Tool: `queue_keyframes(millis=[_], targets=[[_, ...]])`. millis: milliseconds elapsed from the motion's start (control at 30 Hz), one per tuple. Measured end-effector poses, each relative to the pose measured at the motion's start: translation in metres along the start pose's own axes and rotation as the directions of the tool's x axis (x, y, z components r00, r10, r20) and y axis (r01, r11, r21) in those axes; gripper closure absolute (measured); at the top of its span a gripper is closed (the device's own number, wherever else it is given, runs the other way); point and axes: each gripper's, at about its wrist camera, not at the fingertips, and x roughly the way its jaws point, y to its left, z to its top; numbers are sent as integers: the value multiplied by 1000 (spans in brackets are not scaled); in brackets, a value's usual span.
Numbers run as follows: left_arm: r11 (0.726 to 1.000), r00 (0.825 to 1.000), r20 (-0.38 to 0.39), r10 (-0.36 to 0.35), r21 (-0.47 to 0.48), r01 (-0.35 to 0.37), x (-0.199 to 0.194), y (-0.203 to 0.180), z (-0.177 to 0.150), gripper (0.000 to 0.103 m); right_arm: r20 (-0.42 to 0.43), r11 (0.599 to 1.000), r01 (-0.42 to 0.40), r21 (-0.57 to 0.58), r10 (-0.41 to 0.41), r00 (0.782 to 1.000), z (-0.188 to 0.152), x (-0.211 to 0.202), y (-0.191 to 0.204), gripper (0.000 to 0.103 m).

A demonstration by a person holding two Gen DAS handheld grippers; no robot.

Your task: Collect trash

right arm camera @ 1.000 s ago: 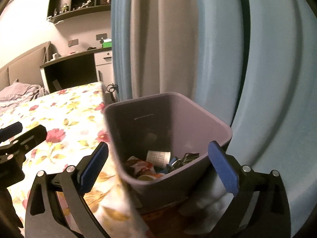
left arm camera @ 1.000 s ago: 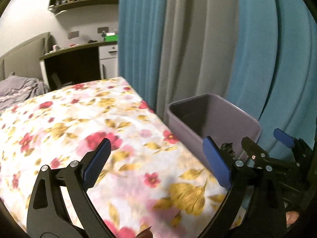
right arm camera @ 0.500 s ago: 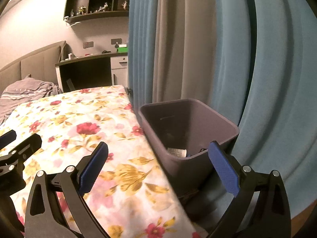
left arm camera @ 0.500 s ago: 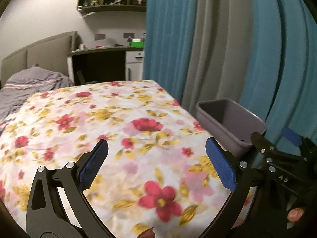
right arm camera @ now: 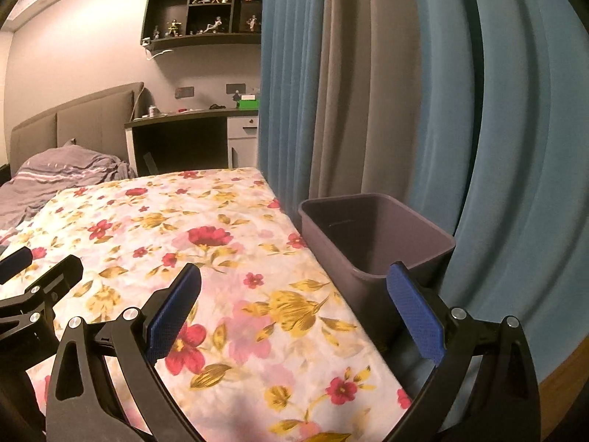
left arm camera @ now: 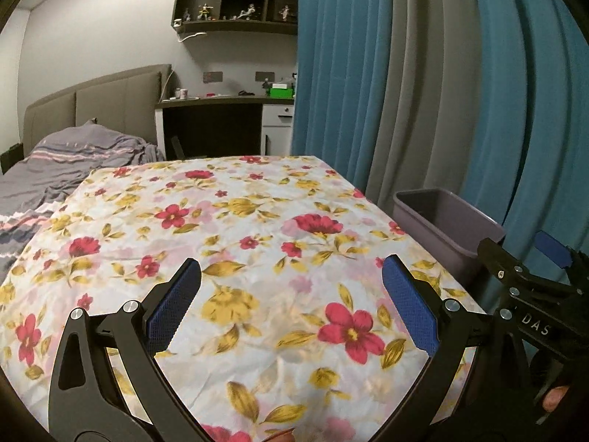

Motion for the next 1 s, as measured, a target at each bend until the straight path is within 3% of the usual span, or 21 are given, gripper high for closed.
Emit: queue_keyframes(millis=[1000], targets=[[1000, 1000, 10, 3, -12, -3, -16, 11, -3, 6, 46, 1000, 7, 3, -7, 999, -5, -14, 13, 6]])
